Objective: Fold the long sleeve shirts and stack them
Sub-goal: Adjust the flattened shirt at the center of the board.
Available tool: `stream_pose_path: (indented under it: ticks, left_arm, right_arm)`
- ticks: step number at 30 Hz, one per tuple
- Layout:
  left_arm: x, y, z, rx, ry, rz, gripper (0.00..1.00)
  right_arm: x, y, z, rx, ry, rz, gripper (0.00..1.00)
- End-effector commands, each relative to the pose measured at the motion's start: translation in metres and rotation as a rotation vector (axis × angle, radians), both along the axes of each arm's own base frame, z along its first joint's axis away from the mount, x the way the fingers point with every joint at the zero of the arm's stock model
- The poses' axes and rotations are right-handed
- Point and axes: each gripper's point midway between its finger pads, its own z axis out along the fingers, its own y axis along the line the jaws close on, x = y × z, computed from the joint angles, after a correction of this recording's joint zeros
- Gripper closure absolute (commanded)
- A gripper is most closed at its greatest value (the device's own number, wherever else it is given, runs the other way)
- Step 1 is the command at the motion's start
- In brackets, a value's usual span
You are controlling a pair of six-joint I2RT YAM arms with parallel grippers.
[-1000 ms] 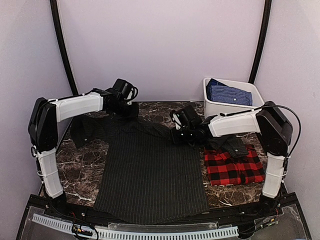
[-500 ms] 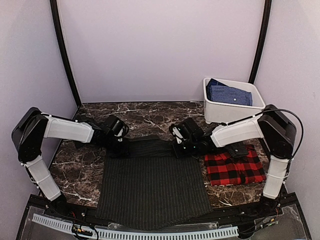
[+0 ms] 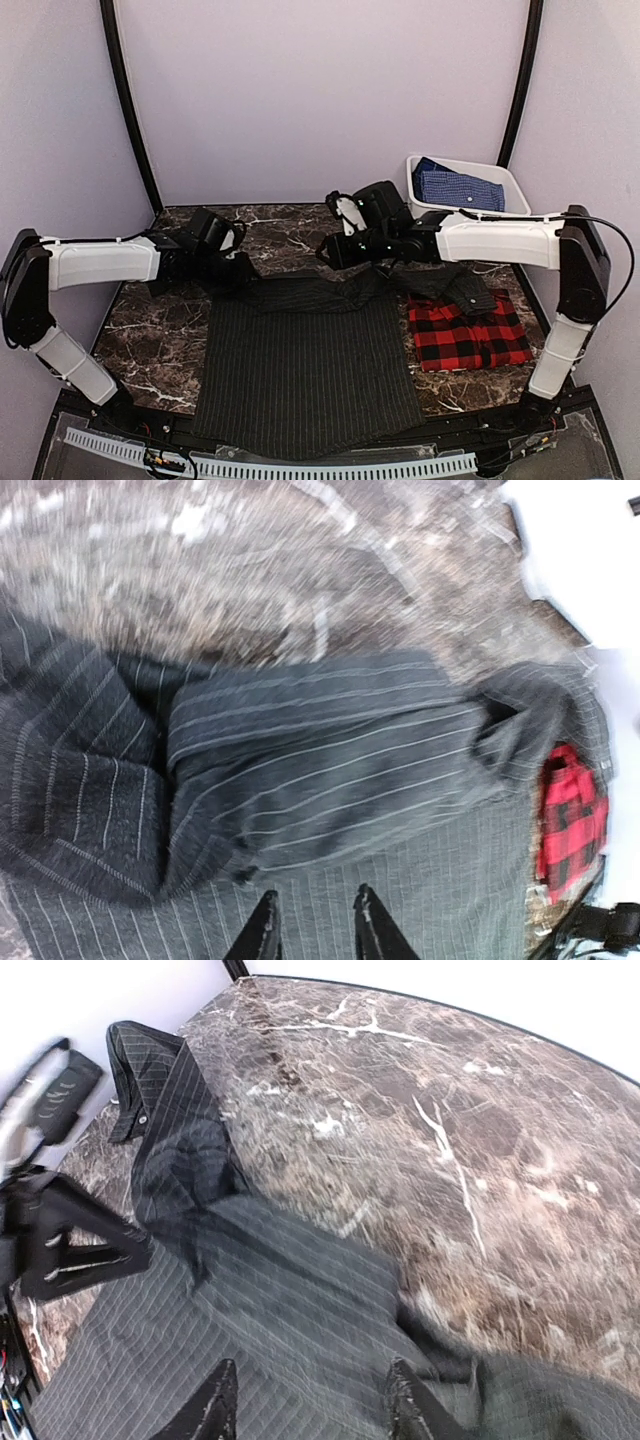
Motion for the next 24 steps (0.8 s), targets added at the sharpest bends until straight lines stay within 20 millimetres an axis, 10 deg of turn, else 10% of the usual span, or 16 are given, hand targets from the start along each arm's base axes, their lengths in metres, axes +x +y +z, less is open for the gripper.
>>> stream_pose_path:
  ticks: [1, 14, 24]
  left_arm:
    - [0.008, 0.003, 0.040, 0.001, -0.092, -0.004, 0.71]
    - [0.069, 0.018, -0.017, 0.125, 0.047, -0.001, 0.57]
    - [0.061, 0.028, -0.052, 0.129, 0.140, -0.003, 0.50]
  right_arm:
    - [0.018, 0.015, -0.027, -0.034, 0.078, 0.017, 0.50]
    - [0.054, 0.033, -0.082, 0.123, 0.288, 0.047, 0.42]
    - [0.066, 0.041, -0.111, 0.134, 0.338, 0.055, 0.47]
